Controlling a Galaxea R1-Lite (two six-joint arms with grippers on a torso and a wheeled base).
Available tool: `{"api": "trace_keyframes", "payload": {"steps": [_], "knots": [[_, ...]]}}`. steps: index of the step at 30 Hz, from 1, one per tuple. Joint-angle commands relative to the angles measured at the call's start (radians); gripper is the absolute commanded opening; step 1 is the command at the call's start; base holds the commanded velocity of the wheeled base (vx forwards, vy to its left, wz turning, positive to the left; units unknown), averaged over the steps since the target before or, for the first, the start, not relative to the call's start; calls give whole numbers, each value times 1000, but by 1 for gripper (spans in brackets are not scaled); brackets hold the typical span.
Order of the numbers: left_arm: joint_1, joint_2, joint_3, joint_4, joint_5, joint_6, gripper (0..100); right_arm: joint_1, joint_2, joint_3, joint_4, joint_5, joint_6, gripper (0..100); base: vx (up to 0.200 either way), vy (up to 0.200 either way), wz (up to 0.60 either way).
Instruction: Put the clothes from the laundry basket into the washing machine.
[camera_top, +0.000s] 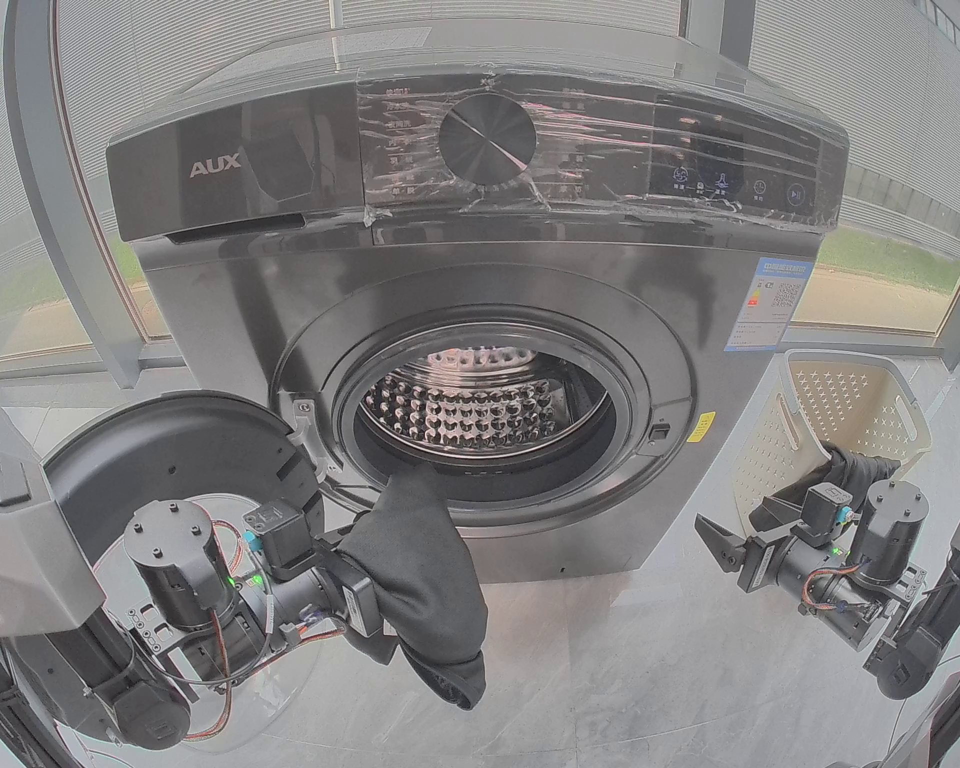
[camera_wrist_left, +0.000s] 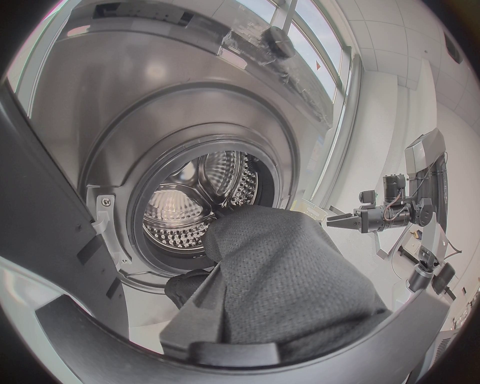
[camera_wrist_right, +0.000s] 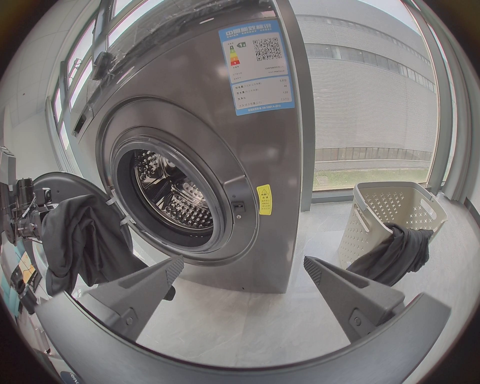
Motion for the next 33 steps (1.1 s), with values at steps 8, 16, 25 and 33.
{"api": "trace_keyframes", "payload": {"steps": [8,16,25,33], "knots": [[-8,35,-1,-6,1,-2,0,5,1,1,2,0,0,100,0,0,0],[-44,56,-66,-6,19,0,0,102,-14,4,4,-14,12,100,0,0,0],[-53,259,-310,-4,34,18,0,154,-22,27,1,-14,12,100,0,0,0],[-51,483,-626,14,51,18,0,162,-43,29,5,-12,11,100,0,0,0]]}}
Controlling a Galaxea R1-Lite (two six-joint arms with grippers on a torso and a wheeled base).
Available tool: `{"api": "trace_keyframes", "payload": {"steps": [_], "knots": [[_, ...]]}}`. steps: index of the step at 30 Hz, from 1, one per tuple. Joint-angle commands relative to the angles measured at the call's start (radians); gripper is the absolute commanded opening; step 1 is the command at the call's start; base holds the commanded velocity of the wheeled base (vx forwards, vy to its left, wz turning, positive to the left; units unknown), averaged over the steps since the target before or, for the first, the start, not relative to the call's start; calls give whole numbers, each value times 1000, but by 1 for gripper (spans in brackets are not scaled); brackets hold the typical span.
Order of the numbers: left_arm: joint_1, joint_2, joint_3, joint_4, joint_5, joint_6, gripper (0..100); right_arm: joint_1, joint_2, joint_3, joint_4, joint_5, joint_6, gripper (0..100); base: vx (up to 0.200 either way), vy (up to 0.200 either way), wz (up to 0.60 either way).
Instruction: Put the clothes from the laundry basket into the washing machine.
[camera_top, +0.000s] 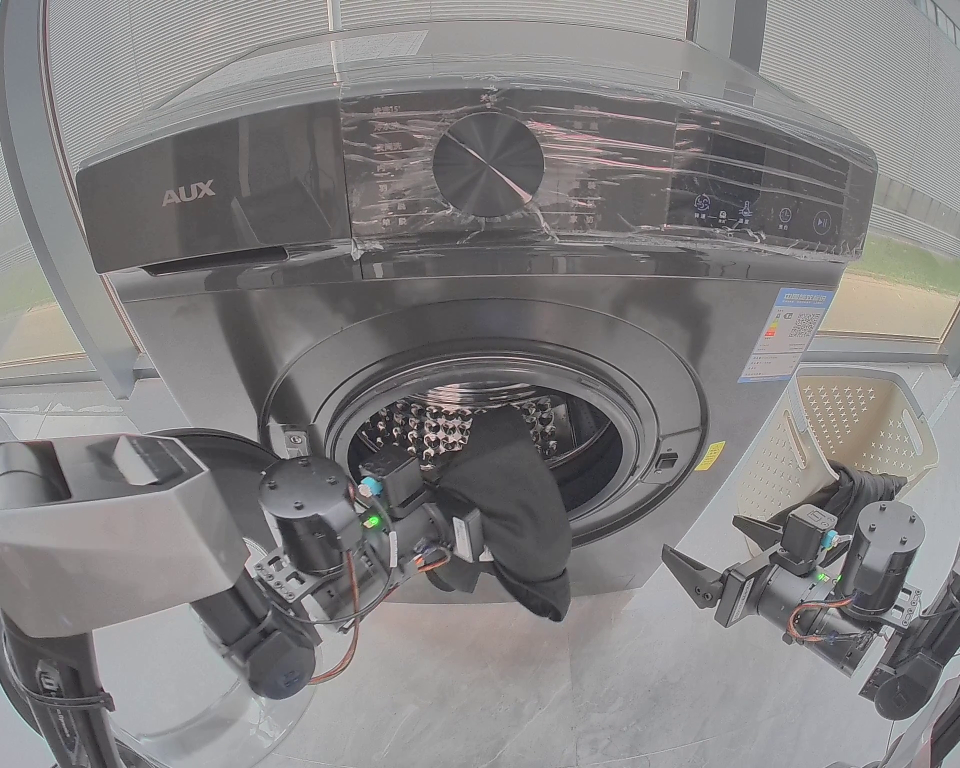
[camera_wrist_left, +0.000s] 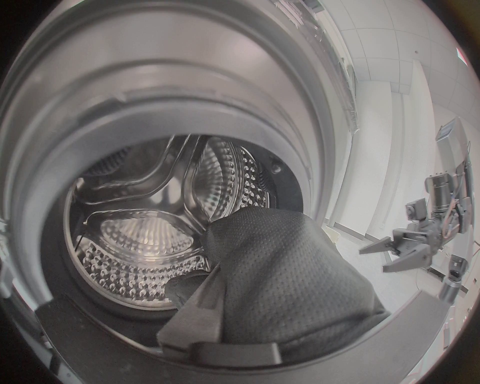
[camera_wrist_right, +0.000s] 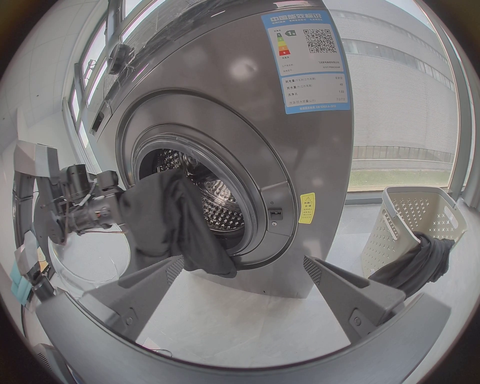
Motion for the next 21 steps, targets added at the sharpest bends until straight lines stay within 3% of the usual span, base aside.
{"api": "trace_keyframes", "payload": {"steps": [1,11,21], "knots": [[1,213,-228,16,7,5,0,13,-19,4,2,1,-1,100,0,0,0],[20,272,-473,262,7,-8,0,22,-15,4,2,2,-2,100,0,0,0],[41,427,-723,357,10,-11,0,23,-9,4,2,4,-2,100,0,0,0]]}}
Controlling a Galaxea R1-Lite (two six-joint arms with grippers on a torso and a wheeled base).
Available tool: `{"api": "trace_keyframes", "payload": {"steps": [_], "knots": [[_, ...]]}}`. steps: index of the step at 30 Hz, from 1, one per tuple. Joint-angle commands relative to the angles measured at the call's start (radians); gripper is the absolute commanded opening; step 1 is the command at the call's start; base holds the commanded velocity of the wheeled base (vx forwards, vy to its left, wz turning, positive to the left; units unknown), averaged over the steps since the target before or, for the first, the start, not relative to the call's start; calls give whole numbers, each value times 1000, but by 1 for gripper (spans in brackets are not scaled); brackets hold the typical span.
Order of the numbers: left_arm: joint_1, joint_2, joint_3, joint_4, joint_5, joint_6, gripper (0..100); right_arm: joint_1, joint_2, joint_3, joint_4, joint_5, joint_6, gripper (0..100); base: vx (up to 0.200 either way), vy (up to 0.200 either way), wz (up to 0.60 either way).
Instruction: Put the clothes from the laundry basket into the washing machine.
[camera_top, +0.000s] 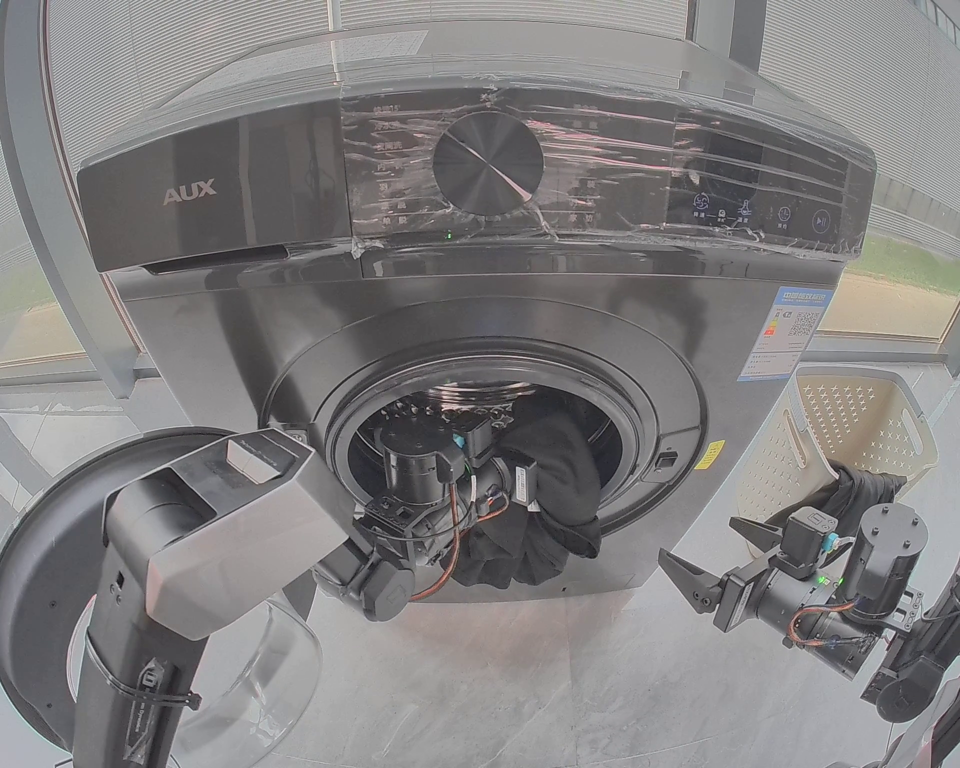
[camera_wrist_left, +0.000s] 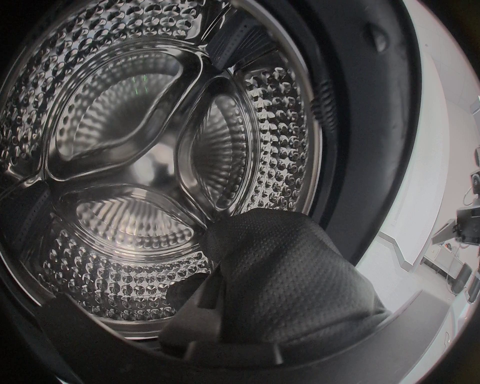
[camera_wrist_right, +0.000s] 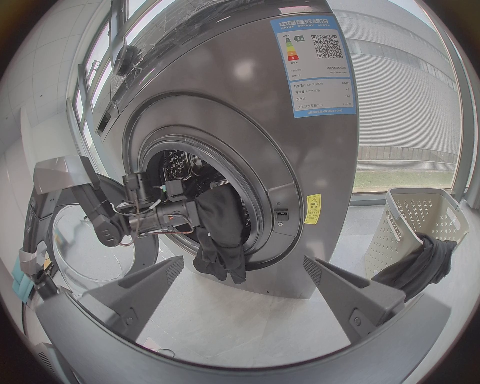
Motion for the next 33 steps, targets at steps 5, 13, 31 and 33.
{"api": "trace_keyframes", "payload": {"steps": [5,13,31,33], "knots": [[44,201,-307,119,2,-3,0,4,6,0,0,3,-2,100,0,0,0],[98,297,-628,295,106,-2,0,4,8,-1,0,3,-5,100,0,0,0],[109,202,-494,412,160,0,100,4,9,0,0,4,-5,100,0,0,0],[107,131,-396,461,154,0,100,4,11,0,0,4,-5,100,0,0,0]]}}
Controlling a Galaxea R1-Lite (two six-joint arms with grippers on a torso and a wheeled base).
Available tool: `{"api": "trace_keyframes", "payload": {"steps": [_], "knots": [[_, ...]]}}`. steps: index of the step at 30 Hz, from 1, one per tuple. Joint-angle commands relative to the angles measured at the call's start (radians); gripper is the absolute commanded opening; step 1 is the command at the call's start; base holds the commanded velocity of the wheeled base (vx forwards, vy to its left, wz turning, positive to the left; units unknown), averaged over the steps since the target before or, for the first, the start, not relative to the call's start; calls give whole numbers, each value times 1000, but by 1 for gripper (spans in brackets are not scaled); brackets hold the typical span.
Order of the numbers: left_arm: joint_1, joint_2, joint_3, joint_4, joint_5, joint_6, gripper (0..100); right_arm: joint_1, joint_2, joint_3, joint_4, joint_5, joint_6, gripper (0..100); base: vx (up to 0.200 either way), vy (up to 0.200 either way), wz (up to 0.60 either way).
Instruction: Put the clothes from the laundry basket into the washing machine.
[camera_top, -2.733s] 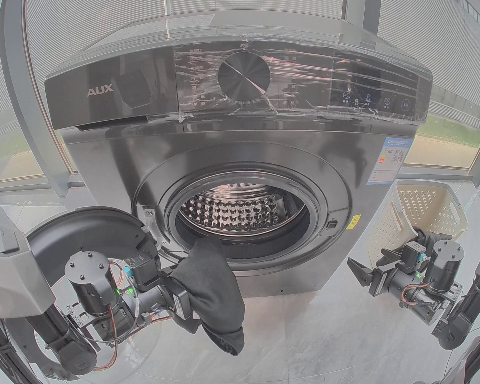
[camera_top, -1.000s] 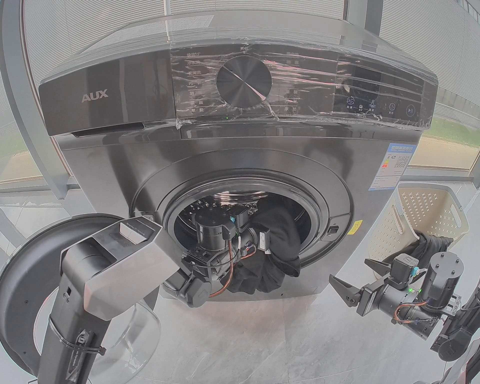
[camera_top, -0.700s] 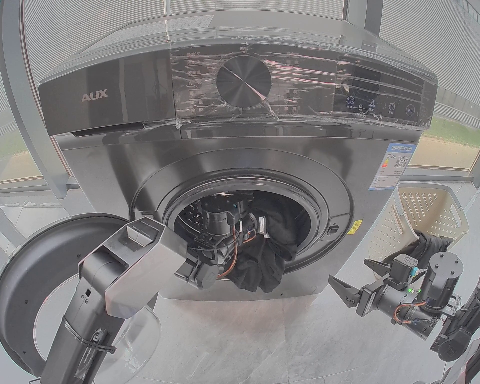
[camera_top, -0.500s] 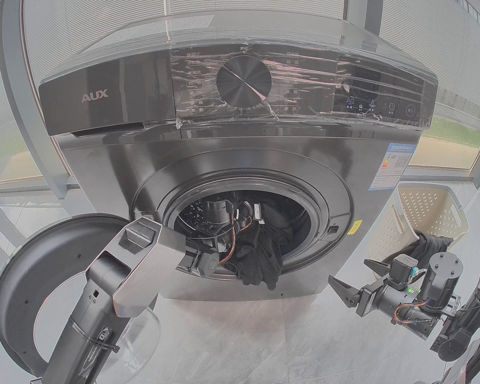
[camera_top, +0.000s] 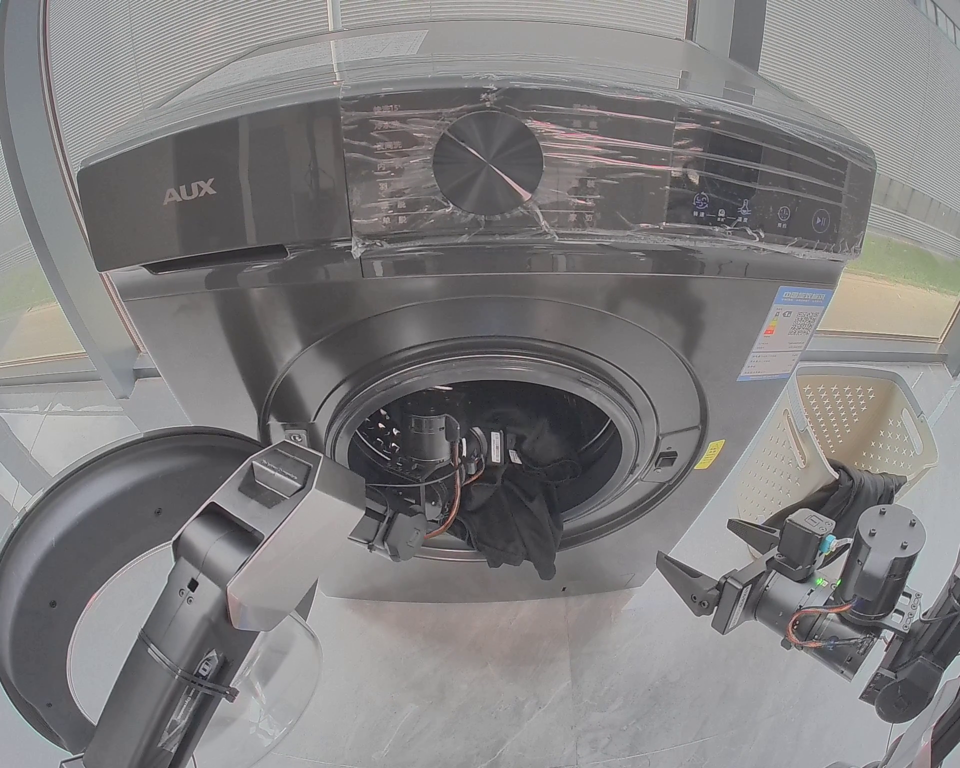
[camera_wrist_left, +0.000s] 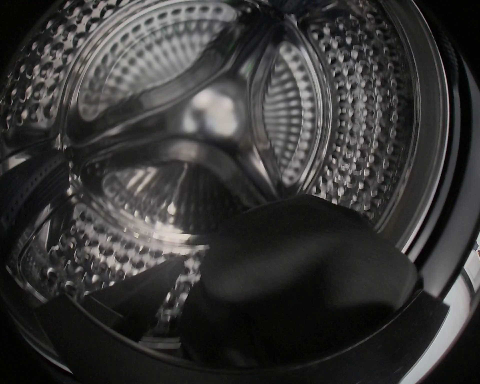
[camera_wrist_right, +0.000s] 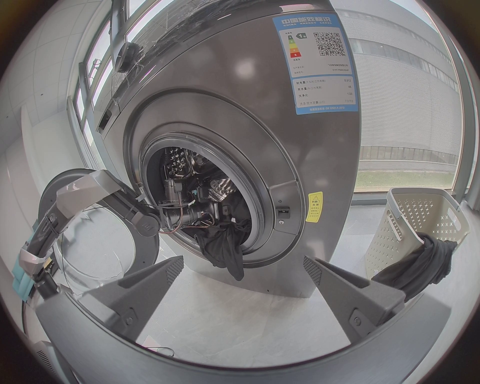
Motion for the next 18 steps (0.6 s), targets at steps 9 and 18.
{"api": "trace_keyframes", "payload": {"steps": [9,18], "knots": [[-18,-297,383,199,-89,12,100,1,4,-1,0,-2,0,100,0,0,0],[-46,-266,389,199,-112,15,100,12,5,-1,0,-2,1,100,0,0,0]]}}
